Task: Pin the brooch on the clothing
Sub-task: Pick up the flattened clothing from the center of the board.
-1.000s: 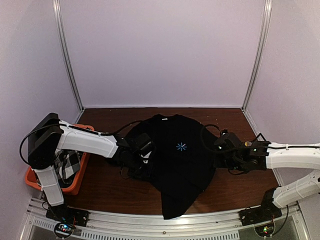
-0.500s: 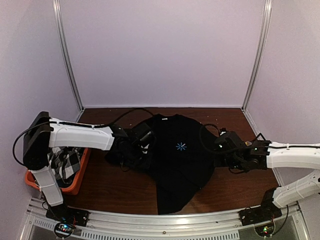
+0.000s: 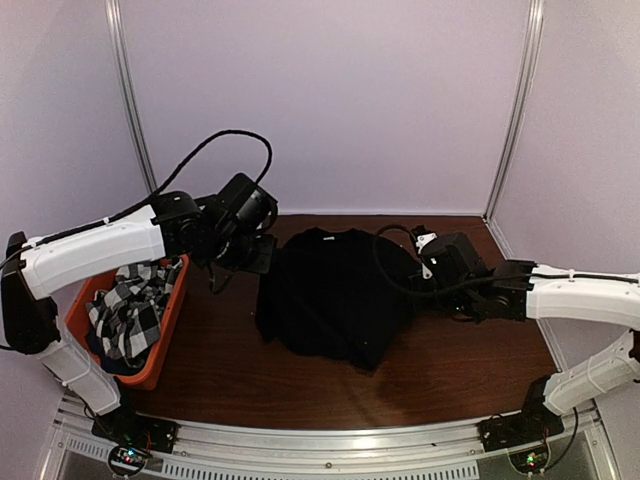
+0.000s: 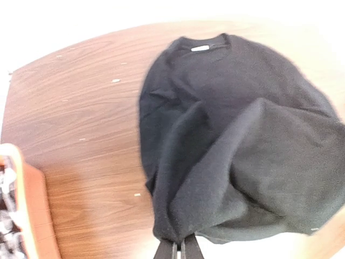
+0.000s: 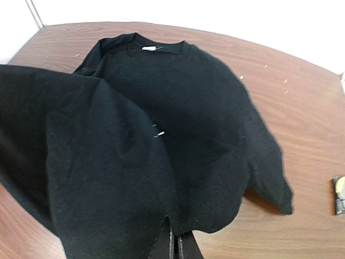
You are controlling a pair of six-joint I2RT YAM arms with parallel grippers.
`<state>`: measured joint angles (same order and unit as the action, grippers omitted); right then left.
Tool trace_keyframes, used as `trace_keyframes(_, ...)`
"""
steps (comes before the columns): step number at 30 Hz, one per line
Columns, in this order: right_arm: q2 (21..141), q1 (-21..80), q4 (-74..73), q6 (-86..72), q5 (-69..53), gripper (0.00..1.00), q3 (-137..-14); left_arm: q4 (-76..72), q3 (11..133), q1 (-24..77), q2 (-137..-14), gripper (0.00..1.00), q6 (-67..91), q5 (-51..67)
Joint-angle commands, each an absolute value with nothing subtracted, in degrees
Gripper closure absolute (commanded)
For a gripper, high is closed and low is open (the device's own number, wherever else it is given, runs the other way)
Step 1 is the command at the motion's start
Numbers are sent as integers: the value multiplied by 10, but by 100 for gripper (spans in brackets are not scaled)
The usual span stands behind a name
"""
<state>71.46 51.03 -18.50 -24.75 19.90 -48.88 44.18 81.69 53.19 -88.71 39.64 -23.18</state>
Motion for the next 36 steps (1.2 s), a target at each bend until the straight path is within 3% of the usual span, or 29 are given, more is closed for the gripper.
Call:
trace_keyframes(1,710,506,-234,-201,285,100,-522,495,823,521,-872,100,381,-310)
trace_keyframes(8,669,505,-347,-230,346,100,-538,519,800,500,-838,100,384,-329)
trace_keyframes(17,556,505,-248,-174,233,99,-505,447,794,501,-800,100,323,-290)
trace_keyframes(30,689,477,-178,-101,284,97,-552,433,851,486,-855,100,287,-349)
trace_keyframes(36,625,469,-220,-121,251,97,-577,463,858,478,-820,100,279,-317)
